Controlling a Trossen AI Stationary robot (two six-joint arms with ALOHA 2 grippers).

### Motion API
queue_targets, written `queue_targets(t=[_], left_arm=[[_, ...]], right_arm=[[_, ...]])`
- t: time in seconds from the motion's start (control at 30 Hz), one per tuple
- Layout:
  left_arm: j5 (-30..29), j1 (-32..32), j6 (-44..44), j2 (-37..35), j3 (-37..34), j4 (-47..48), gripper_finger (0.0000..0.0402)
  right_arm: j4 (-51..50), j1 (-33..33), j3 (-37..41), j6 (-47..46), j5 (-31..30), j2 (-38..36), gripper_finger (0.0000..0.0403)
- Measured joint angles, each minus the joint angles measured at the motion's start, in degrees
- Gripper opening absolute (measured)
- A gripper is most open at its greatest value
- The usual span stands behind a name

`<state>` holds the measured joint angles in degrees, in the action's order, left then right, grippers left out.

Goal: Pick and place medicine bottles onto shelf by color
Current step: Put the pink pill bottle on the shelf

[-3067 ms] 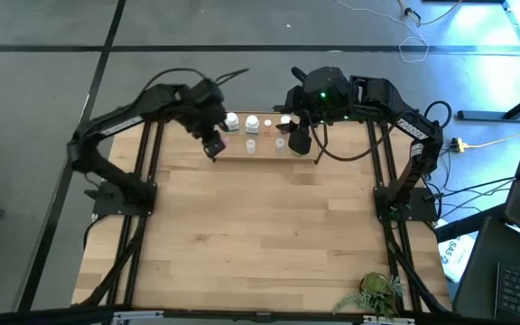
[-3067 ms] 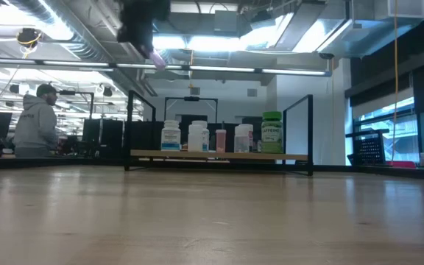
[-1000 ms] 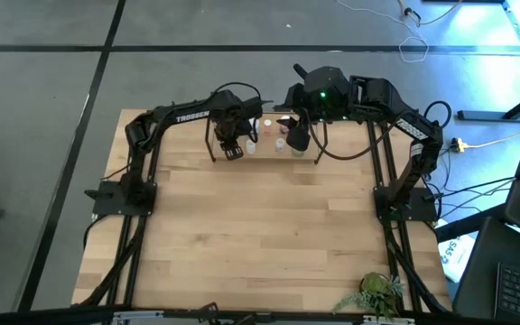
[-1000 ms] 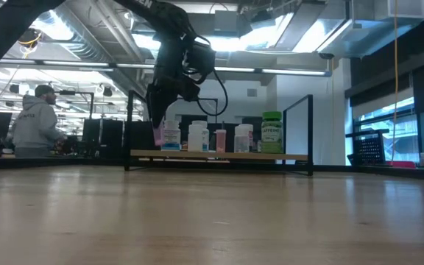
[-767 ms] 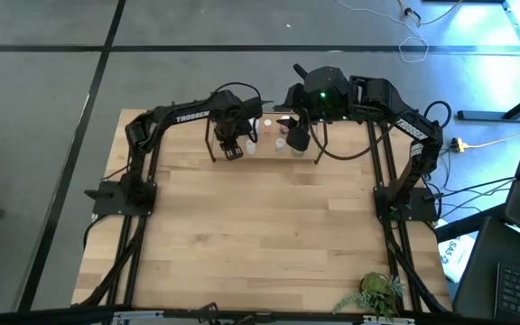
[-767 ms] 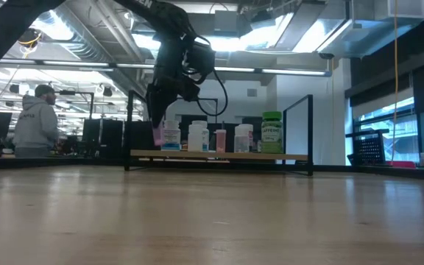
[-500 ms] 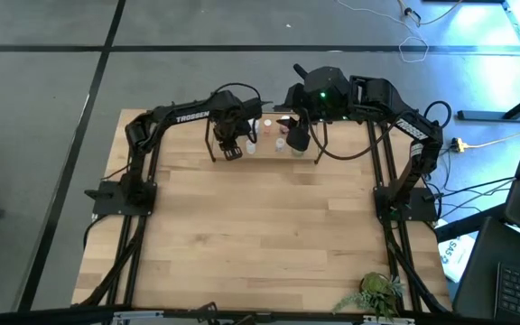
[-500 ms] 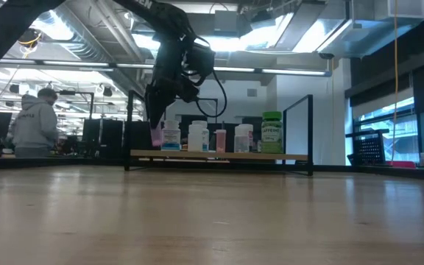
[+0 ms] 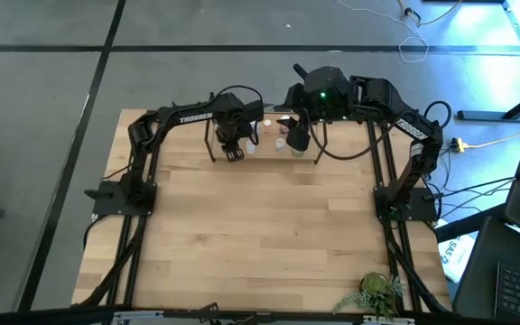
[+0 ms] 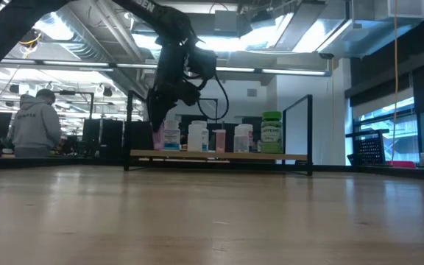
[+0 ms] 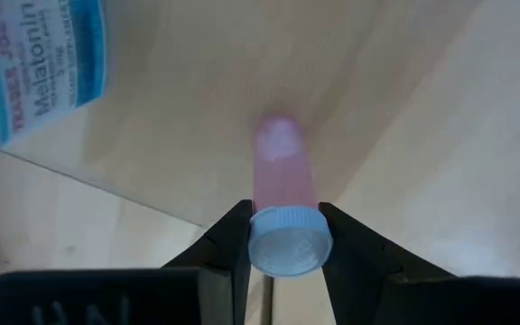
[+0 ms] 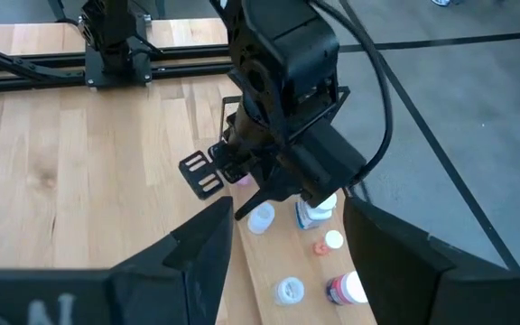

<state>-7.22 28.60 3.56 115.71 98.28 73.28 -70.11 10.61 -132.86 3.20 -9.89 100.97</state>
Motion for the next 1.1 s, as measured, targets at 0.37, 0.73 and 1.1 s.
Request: queue_targets(t=[0.37, 0.73, 1.1], left_arm=[[0.8, 0.2, 0.2, 0.1, -0.1, 0.1, 0.0098], [1.7, 0.3, 1.5, 0.1, -0.1, 0.0, 0.0124], [0.7, 0.3, 1.1, -0.2, 0.0, -0.7, 0.0148]], right_arm=[[0.0, 0.0, 0.0, 0.0, 0.0, 0.0, 0.0213], [0.0, 0.0, 0.0, 0.0, 0.0, 0.0, 0.0213], [0.0, 0.0, 0.0, 0.0, 0.0, 0.0, 0.0213]])
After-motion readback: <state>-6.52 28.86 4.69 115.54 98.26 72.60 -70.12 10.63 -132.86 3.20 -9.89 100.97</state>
